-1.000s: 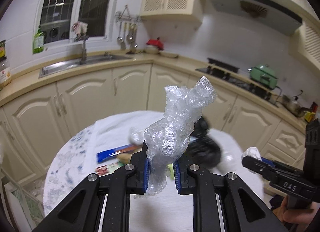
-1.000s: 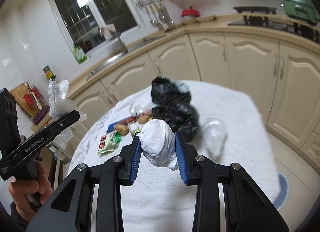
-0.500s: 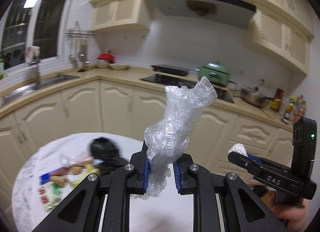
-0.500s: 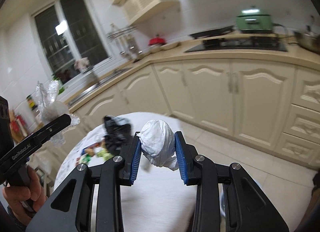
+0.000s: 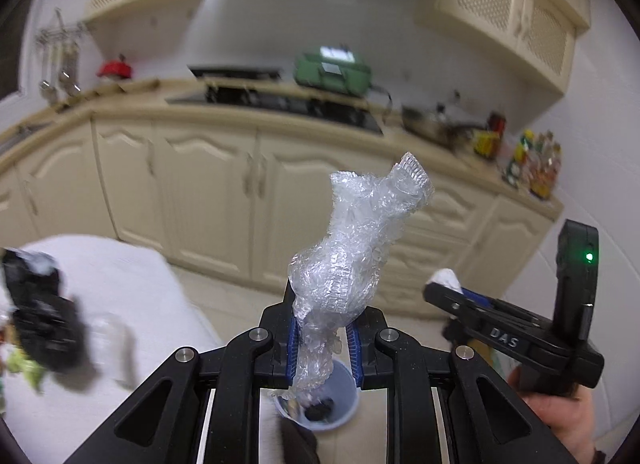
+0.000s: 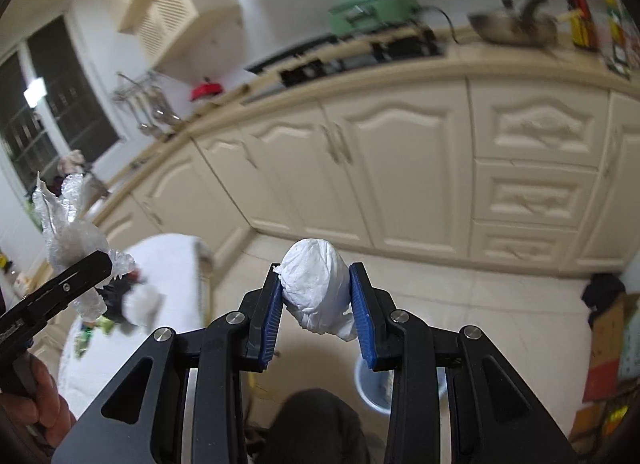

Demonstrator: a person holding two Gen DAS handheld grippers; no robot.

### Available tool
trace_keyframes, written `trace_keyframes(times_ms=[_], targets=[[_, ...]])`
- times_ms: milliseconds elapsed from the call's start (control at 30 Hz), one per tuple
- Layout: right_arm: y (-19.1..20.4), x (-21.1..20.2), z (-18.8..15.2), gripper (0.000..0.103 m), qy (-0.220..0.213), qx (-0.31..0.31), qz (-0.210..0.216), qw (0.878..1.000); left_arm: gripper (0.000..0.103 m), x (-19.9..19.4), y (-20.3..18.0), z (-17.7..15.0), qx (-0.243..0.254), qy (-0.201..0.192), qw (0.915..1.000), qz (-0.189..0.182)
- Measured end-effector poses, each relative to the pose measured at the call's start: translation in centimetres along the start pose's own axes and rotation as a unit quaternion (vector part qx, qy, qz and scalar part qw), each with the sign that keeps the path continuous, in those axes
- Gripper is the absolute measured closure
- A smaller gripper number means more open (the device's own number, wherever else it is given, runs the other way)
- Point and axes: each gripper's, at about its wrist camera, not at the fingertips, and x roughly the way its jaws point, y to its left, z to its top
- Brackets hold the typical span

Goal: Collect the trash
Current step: 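Lift both held items and carry them to the blue wastebasket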

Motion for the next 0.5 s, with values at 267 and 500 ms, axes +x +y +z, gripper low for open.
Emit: trace_keyframes(times_ms=[267,500], targets=[[-5.5,4.8,-1.7,0.07,0.054,0.04,-0.022,0.997,0.086,6.8,-2.2,1.1,0.007,0.085,0.9962,-0.02],[-8.8,8.3,-2.6,0.07,0.095,0.062,-0.029,0.993,0.086,14.0,-4.4,1.4,0.001,0.147,0.9889,-0.025]])
